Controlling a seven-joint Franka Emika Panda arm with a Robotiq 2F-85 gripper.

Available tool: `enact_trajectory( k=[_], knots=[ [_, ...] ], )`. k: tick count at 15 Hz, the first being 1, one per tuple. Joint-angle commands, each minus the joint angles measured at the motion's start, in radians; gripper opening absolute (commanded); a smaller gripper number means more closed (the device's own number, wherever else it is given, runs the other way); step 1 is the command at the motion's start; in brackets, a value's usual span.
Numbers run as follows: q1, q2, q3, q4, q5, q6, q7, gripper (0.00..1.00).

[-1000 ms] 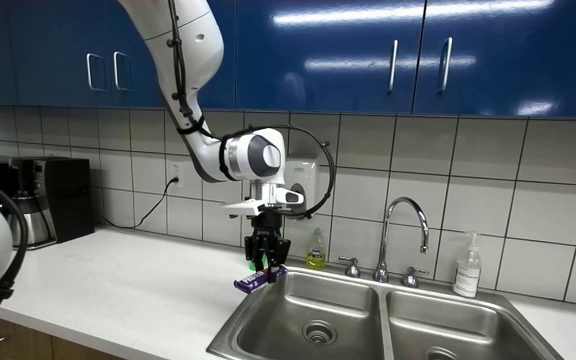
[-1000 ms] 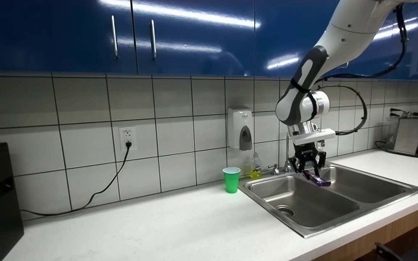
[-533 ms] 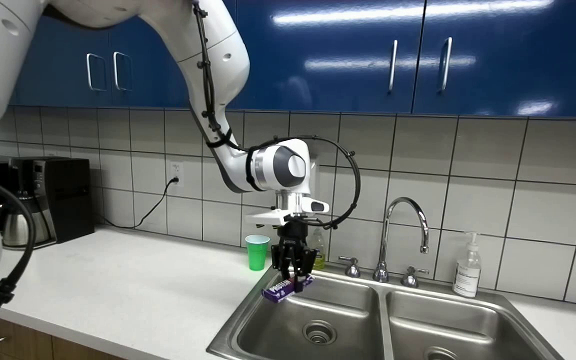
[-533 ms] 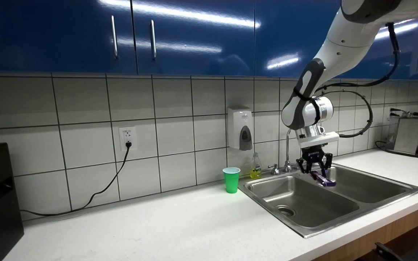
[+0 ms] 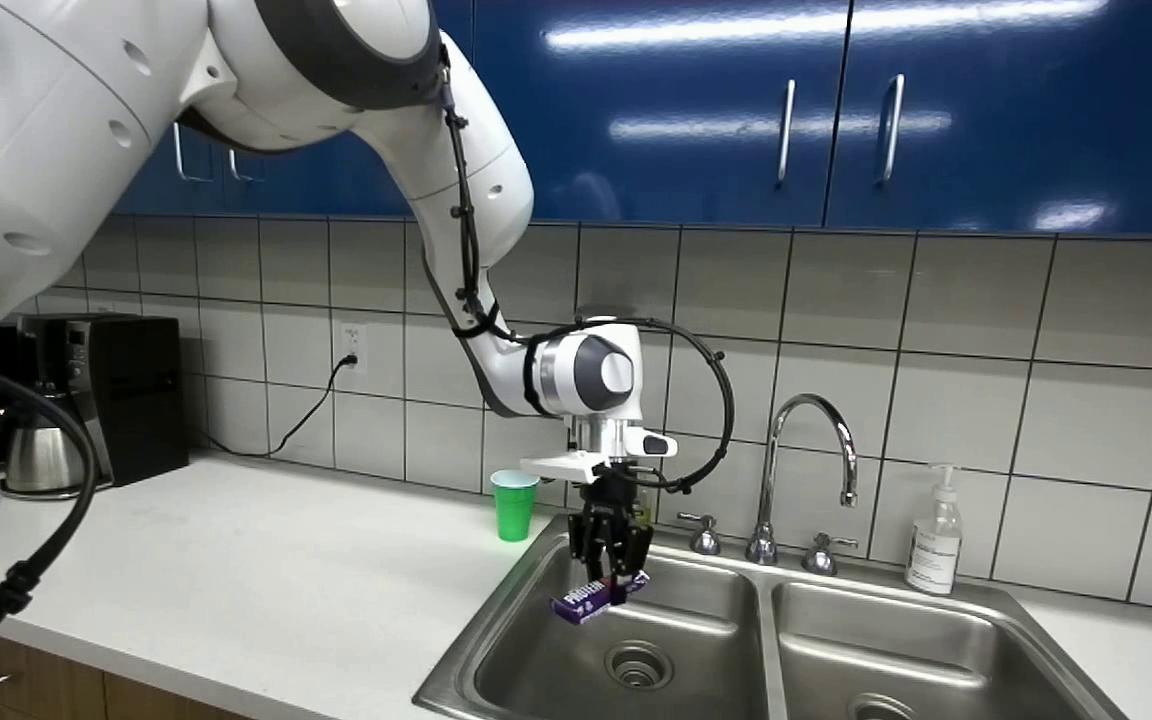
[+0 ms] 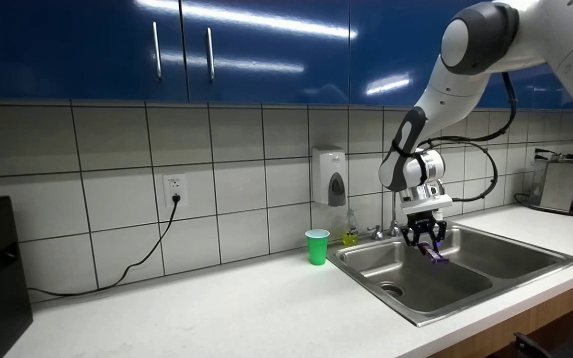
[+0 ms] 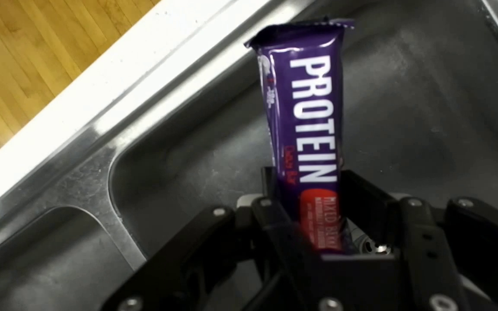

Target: Put the chocolate bar inside the left sink

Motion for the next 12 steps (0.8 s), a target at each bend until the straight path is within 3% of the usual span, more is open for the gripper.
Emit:
enact_trajectory(
  k=[1,12],
  knots=[
    [-0.016,0.108,0.010,0.111,0.035,-0.008,-0.019,0.15],
    [0.010,0.361,0.009,0.292,0.047,0.029,-0.002,0.15]
  ],
)
